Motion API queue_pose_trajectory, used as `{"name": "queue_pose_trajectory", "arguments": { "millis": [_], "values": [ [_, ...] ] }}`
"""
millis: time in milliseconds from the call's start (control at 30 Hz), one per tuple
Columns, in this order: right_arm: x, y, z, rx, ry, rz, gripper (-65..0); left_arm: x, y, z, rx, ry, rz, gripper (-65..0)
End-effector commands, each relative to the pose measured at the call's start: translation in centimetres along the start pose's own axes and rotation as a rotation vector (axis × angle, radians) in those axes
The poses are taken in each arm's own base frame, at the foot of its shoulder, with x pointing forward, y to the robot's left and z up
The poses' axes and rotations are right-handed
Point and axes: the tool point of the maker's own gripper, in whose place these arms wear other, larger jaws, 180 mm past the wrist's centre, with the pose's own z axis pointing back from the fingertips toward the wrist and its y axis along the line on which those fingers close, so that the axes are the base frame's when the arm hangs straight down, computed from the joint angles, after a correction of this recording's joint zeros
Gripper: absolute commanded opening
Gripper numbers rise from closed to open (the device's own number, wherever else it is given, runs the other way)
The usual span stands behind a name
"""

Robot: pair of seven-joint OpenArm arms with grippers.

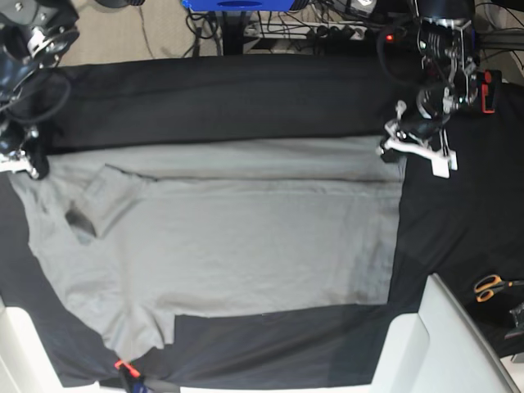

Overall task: Fold the T-shirt properly
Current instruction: 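Grasp the folded shirt edge with both grippers and drag it toward the robot, then release the shirt and move both grippers outward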

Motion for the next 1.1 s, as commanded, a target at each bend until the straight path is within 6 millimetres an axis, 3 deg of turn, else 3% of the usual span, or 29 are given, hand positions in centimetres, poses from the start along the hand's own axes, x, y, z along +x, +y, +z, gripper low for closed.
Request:
{"name": "queue_pose_trajectory", "arguments": {
  "millis": [0, 367, 567, 700, 833, 1067],
  "values": [
    [2.6, 0.3, 0.8, 0.005, -0.067, 0.032, -64.8, 1.4, 0.0, 0.6, -0.003, -0.044, -0.017, -65.0],
    [-0.8, -1.3, 3.7, -0.075, 0.016, 0.098, -64.8, -1.3, 0.9, 3.3, 0.013, -0.011, -0.052, -65.0],
    [-2.8, -2.1, 4.7, -0.103, 0.041, 0.105, -64.8, -1.5, 4.6, 5.5, 0.101, -0.032, -0.005, -65.0],
    [-4.3, -3.2, 5.4, -0.125, 0.073, 0.101, -64.8, -2.0, 6.0, 7.0, 0.134, -0.028, -0.007, -65.0],
    [-6.1, -3.9, 5.9, -0.140, 0.096, 0.082, -64.8, -2.7, 6.3, 7.7, 0.143, -0.014, -0.018, -65.0],
    [-6.3, -3.6, 7.2, -0.164, 0.075, 0.123, -64.8, -3.4, 6.2, 7.6, 0.142, -0.002, -0.010, -65.0]
  ]
}}
